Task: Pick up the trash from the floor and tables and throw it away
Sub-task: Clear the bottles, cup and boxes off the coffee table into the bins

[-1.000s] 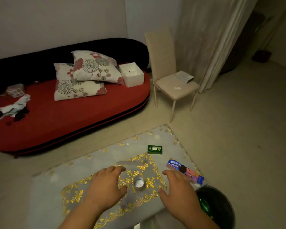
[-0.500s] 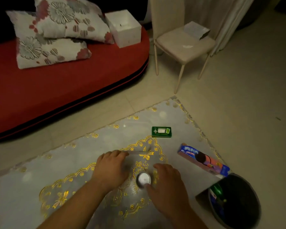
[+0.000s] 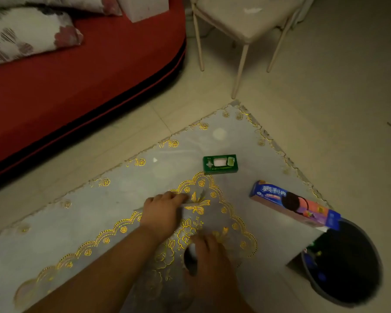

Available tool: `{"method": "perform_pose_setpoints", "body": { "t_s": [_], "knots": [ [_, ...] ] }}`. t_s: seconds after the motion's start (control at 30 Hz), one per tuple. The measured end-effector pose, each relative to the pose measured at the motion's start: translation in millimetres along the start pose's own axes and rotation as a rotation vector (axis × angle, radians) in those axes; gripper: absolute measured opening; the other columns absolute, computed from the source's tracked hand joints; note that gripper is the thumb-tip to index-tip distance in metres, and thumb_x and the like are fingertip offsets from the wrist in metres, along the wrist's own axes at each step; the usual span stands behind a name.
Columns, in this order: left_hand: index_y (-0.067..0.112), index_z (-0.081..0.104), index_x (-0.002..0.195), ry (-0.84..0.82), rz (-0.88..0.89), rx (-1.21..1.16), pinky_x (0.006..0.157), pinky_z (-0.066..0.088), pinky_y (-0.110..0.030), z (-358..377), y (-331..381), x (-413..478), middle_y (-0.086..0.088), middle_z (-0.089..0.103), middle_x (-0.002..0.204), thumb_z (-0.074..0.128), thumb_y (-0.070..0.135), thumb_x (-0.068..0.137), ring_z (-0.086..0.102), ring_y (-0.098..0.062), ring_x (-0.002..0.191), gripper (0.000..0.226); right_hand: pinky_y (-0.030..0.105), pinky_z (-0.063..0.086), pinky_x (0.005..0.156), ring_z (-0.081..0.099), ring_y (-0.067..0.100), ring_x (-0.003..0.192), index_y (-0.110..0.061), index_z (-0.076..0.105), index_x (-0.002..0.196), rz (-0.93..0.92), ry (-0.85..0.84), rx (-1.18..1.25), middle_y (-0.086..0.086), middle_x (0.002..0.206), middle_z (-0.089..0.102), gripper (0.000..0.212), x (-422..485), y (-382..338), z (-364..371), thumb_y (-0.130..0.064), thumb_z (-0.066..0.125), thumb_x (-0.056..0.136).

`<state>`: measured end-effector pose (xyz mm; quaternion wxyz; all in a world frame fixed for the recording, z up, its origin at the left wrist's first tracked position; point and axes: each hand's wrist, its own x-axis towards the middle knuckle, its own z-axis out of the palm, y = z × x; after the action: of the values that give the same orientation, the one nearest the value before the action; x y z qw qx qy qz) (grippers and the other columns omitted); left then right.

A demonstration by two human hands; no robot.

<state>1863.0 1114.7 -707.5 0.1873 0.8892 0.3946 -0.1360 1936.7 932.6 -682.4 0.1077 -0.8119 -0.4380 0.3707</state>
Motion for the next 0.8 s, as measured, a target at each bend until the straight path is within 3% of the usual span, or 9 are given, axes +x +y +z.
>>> {"method": "perform_pose_setpoints", "body": {
  "t_s": [0.1, 0.2, 0.33, 0.4, 0.5, 0.6, 0.7, 0.8],
  "knots": [
    [0.047, 0.052, 0.130, -0.030, -0.019, 0.017, 0.083, 0.049, -0.036, -3, 5, -4, 0.007, 0.066, 0.120, 0.057, 0.028, 0.088, 0.064, -0.025, 0.104, 0.047, 0.026, 0.039, 0.098, 0.037, 0.017, 0.128, -0.040, 0.034, 0.138, 0.028, 0.010, 0.040, -0.013, 0.142, 0.032, 0.068, -1, 4, -9, -0.047, 0.065, 0.078],
    [0.046, 0.049, 0.132, -0.084, -0.017, -0.021, 0.079, 0.052, -0.036, -22, 13, -18, 0.005, 0.065, 0.117, 0.058, 0.021, 0.085, 0.065, -0.026, 0.103, 0.054, 0.024, 0.037, 0.099, 0.038, 0.016, 0.127, -0.039, 0.034, 0.139, 0.006, 0.040, 0.079, -0.013, 0.141, 0.034, 0.070, -14, 14, -34, -0.047, 0.066, 0.078],
    [0.050, 0.043, 0.136, 0.019, 0.016, -0.122, 0.073, 0.050, -0.033, -83, 48, -53, 0.009, 0.064, 0.116, 0.051, 0.020, 0.089, 0.065, -0.022, 0.101, 0.056, 0.027, 0.039, 0.104, 0.041, 0.015, 0.128, -0.047, 0.034, 0.138, 0.021, 0.089, 0.159, -0.015, 0.143, 0.036, 0.078, -48, 26, -92, -0.046, 0.074, 0.072],
    [0.051, 0.036, 0.138, 0.076, 0.074, -0.161, 0.070, 0.048, -0.032, -123, 74, -69, 0.009, 0.065, 0.114, 0.050, 0.021, 0.090, 0.065, -0.022, 0.098, 0.059, 0.026, 0.041, 0.102, 0.046, 0.012, 0.121, -0.053, 0.033, 0.135, 0.008, 0.152, 0.213, -0.016, 0.135, 0.041, 0.078, -72, 29, -131, -0.047, 0.077, 0.070],
    [0.051, 0.029, 0.140, 0.142, 0.154, -0.179, 0.065, 0.046, -0.032, -182, 118, -89, 0.007, 0.065, 0.109, 0.051, 0.023, 0.089, 0.064, -0.023, 0.093, 0.062, 0.026, 0.042, 0.100, 0.049, 0.005, 0.111, -0.050, 0.038, 0.133, 0.014, 0.245, 0.234, -0.017, 0.125, 0.047, 0.074, -112, 34, -188, -0.054, 0.077, 0.070],
    [0.050, 0.032, 0.141, 0.181, 0.207, -0.200, 0.065, 0.044, -0.030, -228, 168, -106, 0.007, 0.065, 0.109, 0.051, 0.023, 0.089, 0.063, -0.023, 0.093, 0.062, 0.033, 0.047, 0.098, 0.055, 0.007, 0.107, -0.041, 0.049, 0.127, 0.041, 0.383, 0.277, -0.015, 0.116, 0.056, 0.068, -153, 41, -241, -0.068, 0.071, 0.069],
    [0.051, 0.033, 0.139, 0.188, 0.276, -0.216, 0.069, 0.053, -0.036, -257, 222, -123, 0.007, 0.067, 0.110, 0.051, 0.022, 0.087, 0.064, -0.024, 0.095, 0.061, 0.029, 0.043, 0.096, 0.054, 0.014, 0.114, -0.032, 0.052, 0.130, 0.109, 0.482, 0.257, -0.010, 0.121, 0.057, 0.067, -197, 56, -288, -0.049, 0.080, 0.072],
    [0.053, 0.032, 0.138, 0.182, 0.313, -0.223, 0.065, 0.052, -0.036, -270, 279, -147, 0.008, 0.068, 0.106, 0.052, 0.022, 0.088, 0.064, -0.024, 0.090, 0.062, 0.028, 0.046, 0.086, 0.058, 0.014, 0.105, -0.033, 0.055, 0.120, 0.145, 0.577, 0.269, -0.009, 0.112, 0.061, 0.058, -241, 81, -331, -0.054, 0.076, 0.069]
  ]
}}
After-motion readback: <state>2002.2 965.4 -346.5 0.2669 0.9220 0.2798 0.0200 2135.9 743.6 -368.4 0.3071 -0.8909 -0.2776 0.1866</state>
